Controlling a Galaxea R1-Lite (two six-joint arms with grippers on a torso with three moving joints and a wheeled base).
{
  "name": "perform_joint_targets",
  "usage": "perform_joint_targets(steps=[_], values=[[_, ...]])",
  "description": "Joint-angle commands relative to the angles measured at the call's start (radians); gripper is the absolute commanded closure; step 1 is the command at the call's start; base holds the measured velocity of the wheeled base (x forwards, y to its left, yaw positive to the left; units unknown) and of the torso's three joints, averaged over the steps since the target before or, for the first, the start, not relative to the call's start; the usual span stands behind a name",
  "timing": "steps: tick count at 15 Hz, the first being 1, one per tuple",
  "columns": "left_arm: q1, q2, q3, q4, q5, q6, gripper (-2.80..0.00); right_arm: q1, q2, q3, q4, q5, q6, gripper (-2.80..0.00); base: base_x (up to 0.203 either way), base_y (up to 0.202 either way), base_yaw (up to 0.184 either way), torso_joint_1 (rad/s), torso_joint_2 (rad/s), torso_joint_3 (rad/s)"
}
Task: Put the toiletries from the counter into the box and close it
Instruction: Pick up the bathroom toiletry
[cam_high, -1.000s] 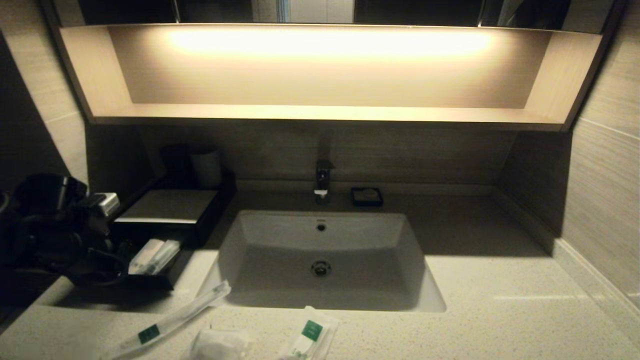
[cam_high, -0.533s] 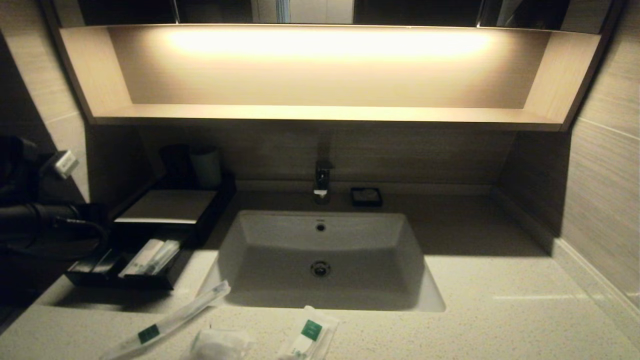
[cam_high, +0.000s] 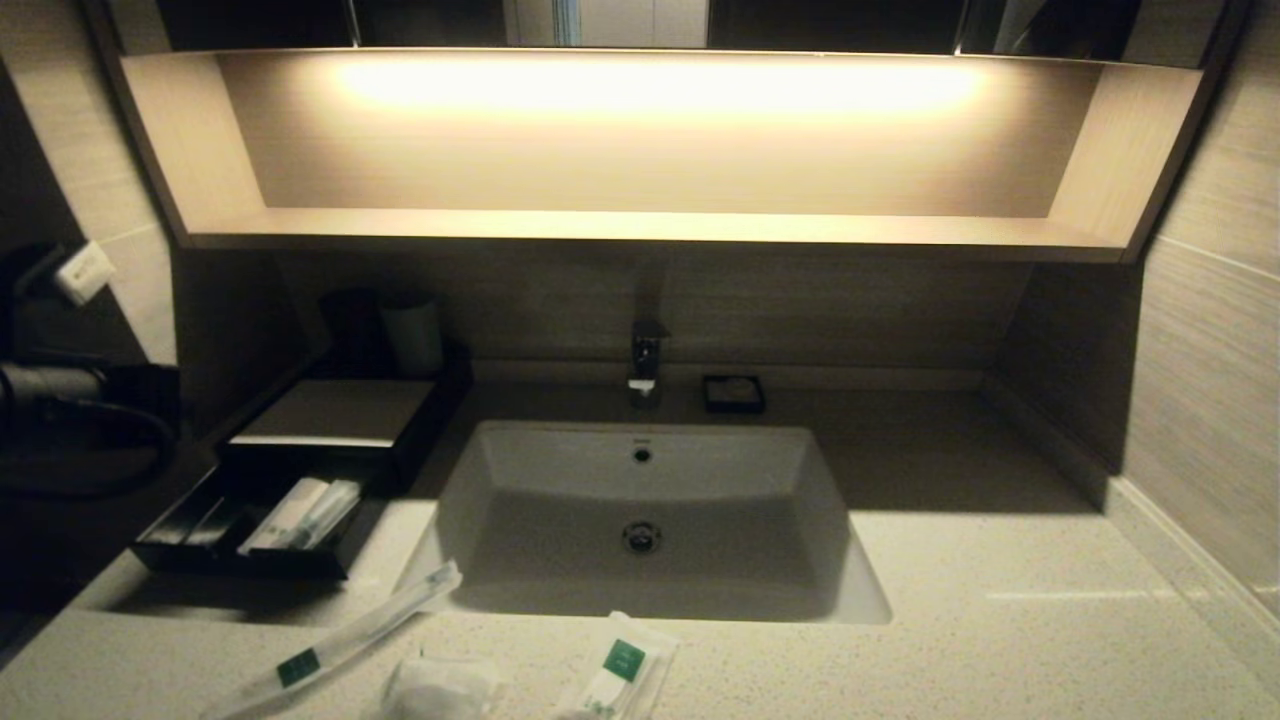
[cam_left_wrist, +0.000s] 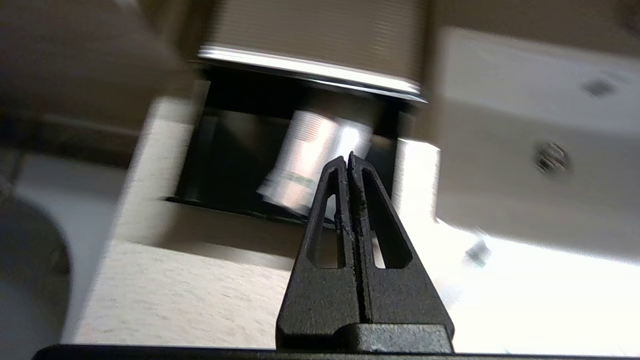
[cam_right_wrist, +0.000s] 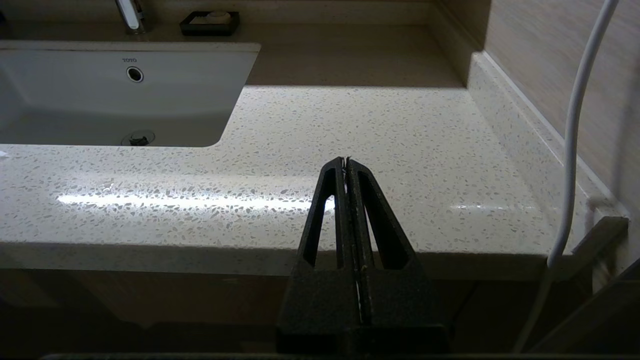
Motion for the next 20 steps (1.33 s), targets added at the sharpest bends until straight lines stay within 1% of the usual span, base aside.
perform_joint_targets(steps=[1,2,3,5,6,9,10,13,14,15,17,18,20], values=[[-0.100,-0.051,0.005,0.048,0.005,-0.003,0.00,0.000,0.000,0.002,0.000,0.001,-0.001,0.00,0.000,0.000,0.000,0.000,0.00,0.000],[-0.146,-0.054,0.008,0.076,0.024,-0.012,0.00,0.000,0.000,0.002,0.000,0.001,-0.001,0.00,0.000,0.000,0.000,0.000,0.00,0.000],[-0.197,-0.051,0.012,0.092,0.055,-0.043,0.00,0.000,0.000,0.002,0.000,0.001,-0.001,0.00,0.000,0.000,0.000,0.000,0.00,0.000],[-0.300,-0.036,0.027,0.105,0.126,-0.133,0.00,0.000,0.000,0.002,0.000,0.001,-0.001,0.00,0.000,0.000,0.000,0.000,0.00,0.000],[-0.351,-0.031,0.040,0.114,0.150,-0.155,0.00,0.000,0.000,0.002,0.000,0.001,-0.001,0.00,0.000,0.000,0.000,0.000,0.00,0.000],[-0.472,-0.025,0.068,0.144,0.169,-0.172,0.00,0.000,0.000,0.002,0.000,0.001,-0.001,0.00,0.000,0.000,0.000,0.000,0.00,0.000],[-0.499,-0.024,0.072,0.158,0.170,-0.172,0.00,0.000,0.000,0.002,0.000,0.001,-0.001,0.00,0.000,0.000,0.000,0.000,0.00,0.000],[-0.521,-0.010,0.095,0.200,0.170,-0.174,0.00,0.000,0.000,0.002,0.000,0.001,-0.001,0.00,0.000,0.000,0.000,0.000,0.00,0.000],[-0.539,-0.007,0.108,0.207,0.172,-0.175,0.00,0.000,0.000,0.002,0.000,0.001,-0.001,0.00,0.000,0.000,0.000,0.000,0.00,0.000],[-0.554,0.004,0.125,0.208,0.189,-0.181,0.00,0.000,0.000,0.001,0.000,0.001,-0.001,0.00,0.000,0.000,0.000,0.000,0.00,0.000],[-0.587,0.025,0.137,0.205,0.220,-0.213,0.00,0.000,0.000,0.002,0.000,0.001,-0.001,0.00,0.000,0.000,0.000,0.000,0.00,0.000],[-0.612,0.026,0.138,0.207,0.224,-0.231,0.00,0.000,0.000,0.002,0.000,0.001,-0.001,0.00,0.000,0.000,0.000,0.000,0.00,0.000],[-0.663,0.024,0.142,0.209,0.226,-0.247,0.00,0.000,0.000,0.002,0.000,0.001,-0.001,0.00,0.000,0.000,0.000,0.000,0.00,0.000]])
